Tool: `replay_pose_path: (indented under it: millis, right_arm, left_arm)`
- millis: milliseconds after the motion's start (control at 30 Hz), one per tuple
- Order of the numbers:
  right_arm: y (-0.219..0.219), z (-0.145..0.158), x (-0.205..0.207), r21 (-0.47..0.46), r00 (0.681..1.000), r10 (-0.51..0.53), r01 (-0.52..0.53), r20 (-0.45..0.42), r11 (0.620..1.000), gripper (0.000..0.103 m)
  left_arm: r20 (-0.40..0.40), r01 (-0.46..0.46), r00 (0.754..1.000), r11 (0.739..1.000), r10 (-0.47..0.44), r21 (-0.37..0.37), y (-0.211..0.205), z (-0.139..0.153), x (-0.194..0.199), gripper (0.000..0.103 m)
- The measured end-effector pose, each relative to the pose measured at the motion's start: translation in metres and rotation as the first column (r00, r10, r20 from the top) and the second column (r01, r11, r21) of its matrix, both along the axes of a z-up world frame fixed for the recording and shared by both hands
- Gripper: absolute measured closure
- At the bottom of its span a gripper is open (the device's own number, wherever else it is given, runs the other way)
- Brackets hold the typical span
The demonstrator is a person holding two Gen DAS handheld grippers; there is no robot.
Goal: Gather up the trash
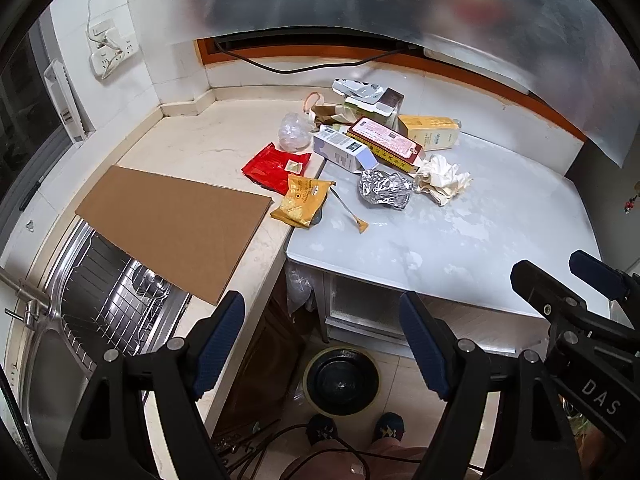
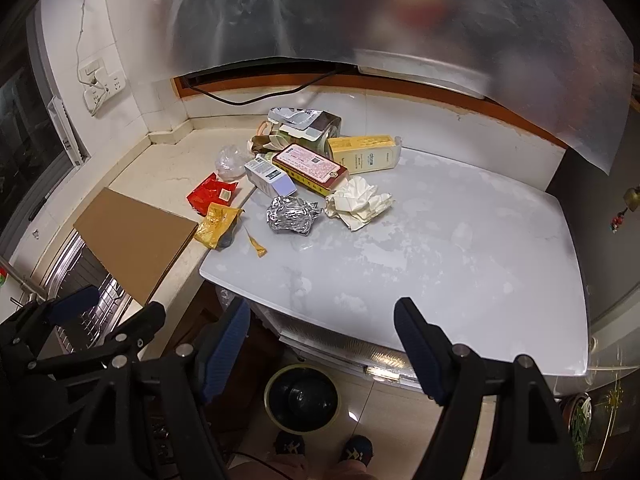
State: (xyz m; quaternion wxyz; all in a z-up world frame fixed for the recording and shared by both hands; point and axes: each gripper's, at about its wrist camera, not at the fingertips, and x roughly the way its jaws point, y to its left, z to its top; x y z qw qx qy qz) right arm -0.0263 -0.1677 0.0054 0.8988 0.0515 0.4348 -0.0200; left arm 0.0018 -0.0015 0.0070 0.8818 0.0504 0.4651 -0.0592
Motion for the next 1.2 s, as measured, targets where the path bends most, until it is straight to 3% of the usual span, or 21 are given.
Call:
replay_pose_path:
  millis: [500, 1200]
  right_arm:
    - [0.013, 0.004, -0.021, -0.007, 0.998, -0.060, 0.060, 0.014, 0.998, 0.027]
    - [0.029, -0.002, -0.023, -0.006, 0.997, -0.080, 0.080, 0.001, 0.997, 0.030]
  left_arm:
    - [0.001, 0.058, 0.998, 0.998, -0.058, -0.033, 0.013, 0.005, -0.009, 0.026]
    - [-0.009, 0.096, 0.995, 0.995, -0.096, -0.021, 0.024, -0.001, 0.002, 0.026]
